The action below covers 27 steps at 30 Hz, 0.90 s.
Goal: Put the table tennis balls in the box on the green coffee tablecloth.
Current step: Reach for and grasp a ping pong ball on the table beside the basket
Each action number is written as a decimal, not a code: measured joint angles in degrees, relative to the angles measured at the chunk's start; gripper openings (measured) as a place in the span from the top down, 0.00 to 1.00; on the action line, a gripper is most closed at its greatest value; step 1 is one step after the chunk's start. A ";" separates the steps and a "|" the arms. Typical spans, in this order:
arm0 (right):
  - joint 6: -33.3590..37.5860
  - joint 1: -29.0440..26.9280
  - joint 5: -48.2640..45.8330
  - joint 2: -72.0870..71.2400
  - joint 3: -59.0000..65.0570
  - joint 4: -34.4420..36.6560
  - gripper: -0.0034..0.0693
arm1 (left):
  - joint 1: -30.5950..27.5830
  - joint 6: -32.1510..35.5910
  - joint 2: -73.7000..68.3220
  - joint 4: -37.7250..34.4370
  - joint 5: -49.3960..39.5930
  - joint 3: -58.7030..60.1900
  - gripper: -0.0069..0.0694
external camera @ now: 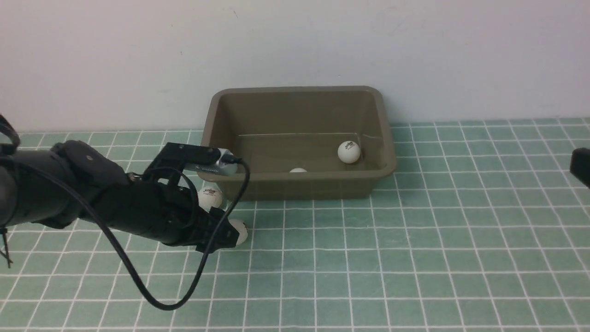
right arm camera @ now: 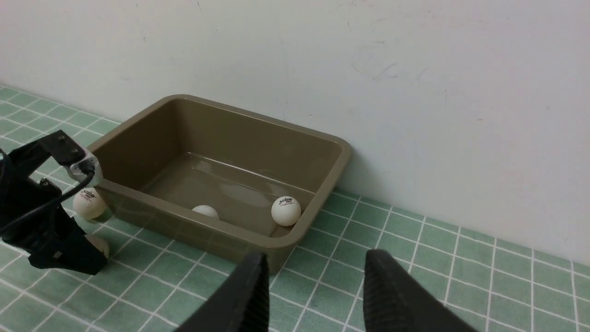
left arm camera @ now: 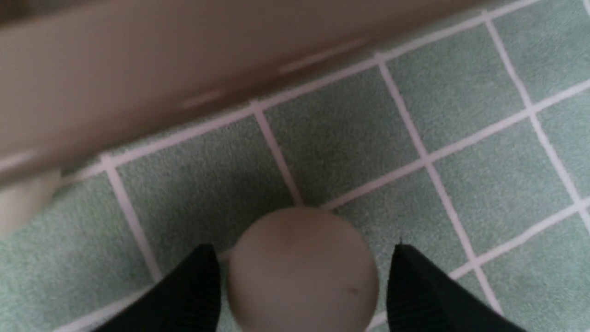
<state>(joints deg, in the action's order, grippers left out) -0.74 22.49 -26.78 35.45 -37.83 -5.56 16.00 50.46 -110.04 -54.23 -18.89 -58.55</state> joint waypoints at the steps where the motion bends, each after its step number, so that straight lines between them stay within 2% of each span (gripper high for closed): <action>1: 0.00 0.00 0.00 0.00 0.00 0.00 0.58 | 0.02 -0.39 -0.15 0.00 -0.05 0.00 0.39; 2: 0.00 0.00 0.00 0.00 0.00 0.00 0.58 | 0.07 -0.68 -0.17 0.00 -0.16 0.00 0.45; 3: 0.00 0.00 0.00 0.00 0.00 0.00 0.58 | 0.07 -0.73 -0.17 0.00 -0.33 0.00 0.46; 9: 0.00 0.00 0.00 0.00 0.00 0.00 0.58 | 0.07 3.08 3.23 -0.81 -11.51 0.00 0.45; 12: -0.08 0.00 0.00 0.00 0.00 0.00 0.58 | 0.08 8.45 8.14 -4.00 -16.61 0.00 0.45; 16: -0.08 0.00 0.00 0.00 0.00 0.00 0.58 | 0.13 22.94 13.77 -15.01 -14.83 0.00 0.45; 19: -0.08 0.00 -0.07 0.00 0.00 0.06 0.58 | 0.13 33.02 14.69 -24.34 -9.01 0.00 0.45; 20: -0.08 0.00 -0.20 0.00 0.00 0.16 0.58 | 0.13 39.03 14.63 -29.49 -5.53 -0.06 0.45; 22: -0.08 0.00 -0.86 0.00 0.00 0.24 0.58 | 0.13 46.82 14.04 -35.97 -1.05 -0.40 0.45; 25: -0.08 0.00 -1.17 0.00 0.00 0.29 0.58 | 0.07 64.79 10.19 -42.21 3.40 -2.74 0.45; 27: -0.08 0.00 -1.25 0.00 0.00 0.42 0.58 | 0.07 68.80 7.98 -42.95 3.34 -4.03 0.45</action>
<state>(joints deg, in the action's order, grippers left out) -0.81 22.49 -28.02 35.45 -37.83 -5.14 16.08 119.26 -102.05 -97.18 -15.55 -62.58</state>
